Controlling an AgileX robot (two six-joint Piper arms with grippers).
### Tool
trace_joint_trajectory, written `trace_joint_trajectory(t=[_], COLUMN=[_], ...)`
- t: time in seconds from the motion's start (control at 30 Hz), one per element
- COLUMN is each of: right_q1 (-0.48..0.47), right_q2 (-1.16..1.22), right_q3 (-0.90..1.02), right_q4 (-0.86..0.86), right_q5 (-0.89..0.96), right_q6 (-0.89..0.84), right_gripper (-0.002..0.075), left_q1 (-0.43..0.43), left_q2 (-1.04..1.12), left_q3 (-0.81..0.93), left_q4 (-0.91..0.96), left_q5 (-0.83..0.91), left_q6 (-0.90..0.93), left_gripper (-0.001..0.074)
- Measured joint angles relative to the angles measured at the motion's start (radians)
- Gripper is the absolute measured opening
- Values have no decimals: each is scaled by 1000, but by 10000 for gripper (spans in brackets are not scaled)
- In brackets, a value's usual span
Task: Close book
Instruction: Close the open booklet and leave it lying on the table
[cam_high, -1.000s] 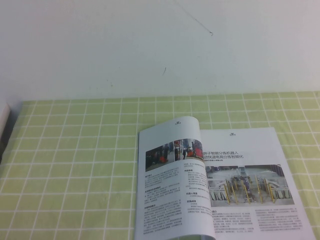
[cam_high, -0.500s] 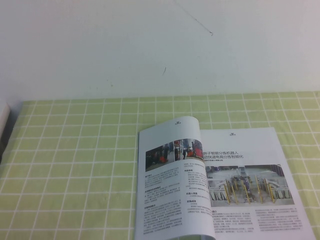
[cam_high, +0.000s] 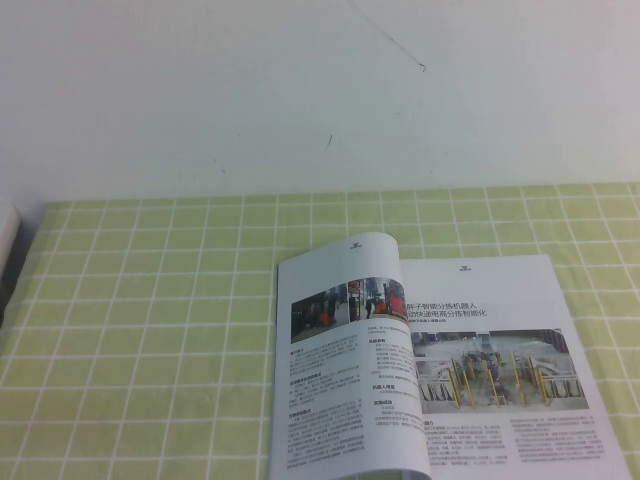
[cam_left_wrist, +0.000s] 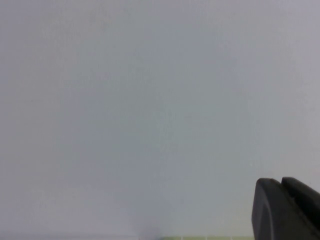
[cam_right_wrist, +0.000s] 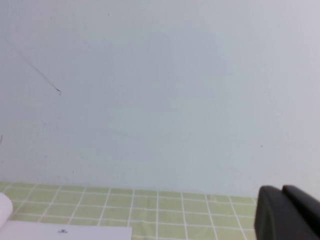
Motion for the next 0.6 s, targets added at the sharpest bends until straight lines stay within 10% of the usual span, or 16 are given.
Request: trace_joint_trajectory(t=[0.6], right_q1=[0], right_q2=[0], right_q3=[-51], right_q4=[196], right_q5=[-693], right_q6=[55], right_gripper=[-3], left_q1=[0], left_q2=[0], left_q3=[-57], left_q4=[-184], left_q5=[-532], left_q6=[-269], left_gripper=[-4])
